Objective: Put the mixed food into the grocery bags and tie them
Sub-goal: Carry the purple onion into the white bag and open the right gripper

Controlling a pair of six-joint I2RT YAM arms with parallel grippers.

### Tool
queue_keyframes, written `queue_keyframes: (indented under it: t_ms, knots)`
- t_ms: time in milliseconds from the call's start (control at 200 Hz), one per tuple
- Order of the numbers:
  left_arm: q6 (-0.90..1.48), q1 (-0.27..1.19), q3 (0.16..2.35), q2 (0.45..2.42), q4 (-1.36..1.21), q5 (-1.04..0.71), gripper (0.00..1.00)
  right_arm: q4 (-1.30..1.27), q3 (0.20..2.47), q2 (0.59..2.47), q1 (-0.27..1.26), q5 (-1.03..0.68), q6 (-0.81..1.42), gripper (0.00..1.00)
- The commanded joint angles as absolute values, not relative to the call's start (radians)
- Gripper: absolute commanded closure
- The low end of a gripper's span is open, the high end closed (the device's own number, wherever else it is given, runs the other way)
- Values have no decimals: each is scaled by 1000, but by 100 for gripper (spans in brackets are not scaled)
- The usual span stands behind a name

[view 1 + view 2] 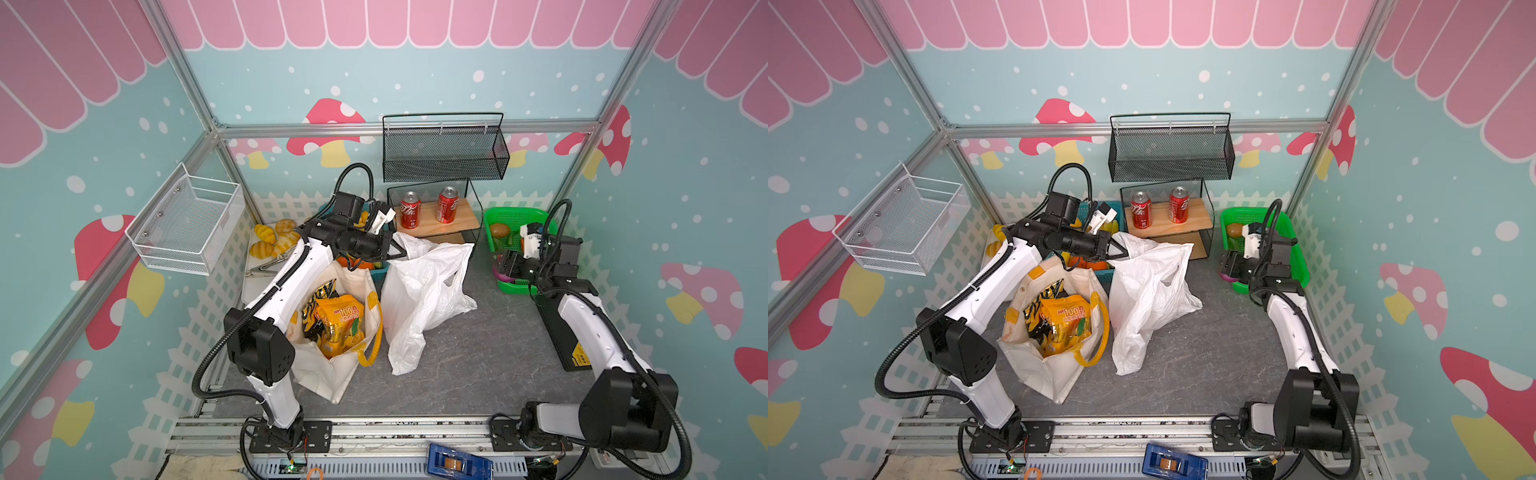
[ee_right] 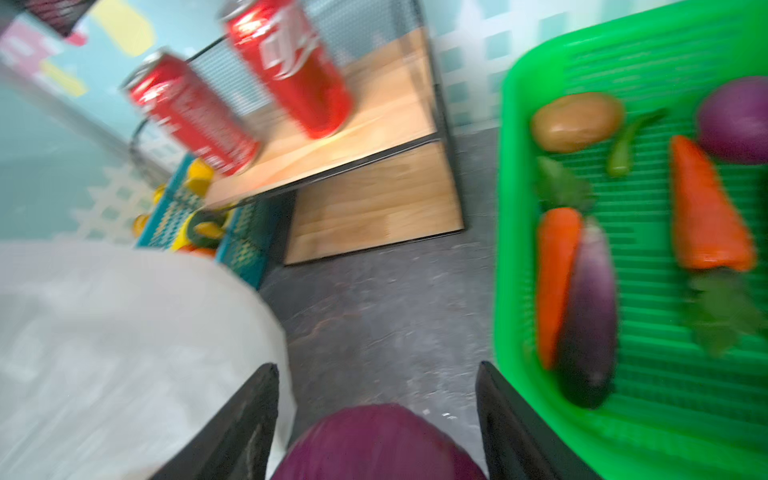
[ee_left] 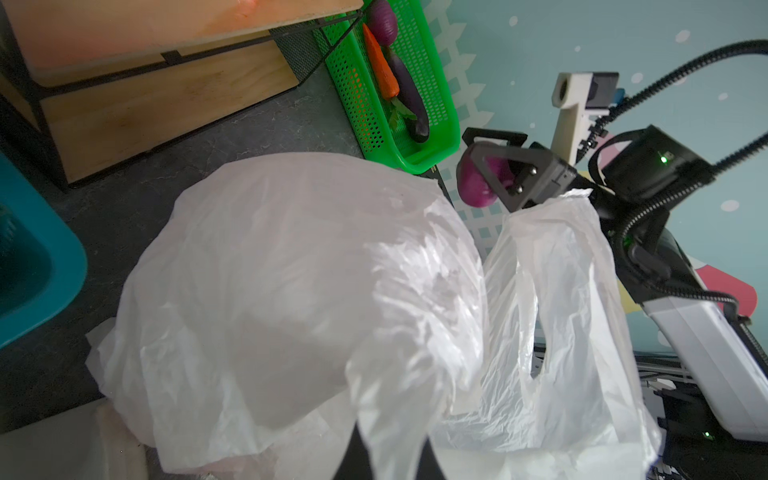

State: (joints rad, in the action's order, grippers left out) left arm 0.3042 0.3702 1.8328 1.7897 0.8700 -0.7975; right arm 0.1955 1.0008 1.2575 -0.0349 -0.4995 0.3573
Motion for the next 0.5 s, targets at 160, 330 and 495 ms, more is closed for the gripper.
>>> queue_keyframes:
  t_ms: [160,330,495]
  knots:
    - [297,368,1829,1791,859,-825,100,138,887,1177,141,-658,306,70]
    - [281,385,1830,1784,858,-852,100,92,890,1220,193,-795,235,71]
    - [268,405,1830,1788,858,-881,100,4,839,1191,264,-901,209,71]
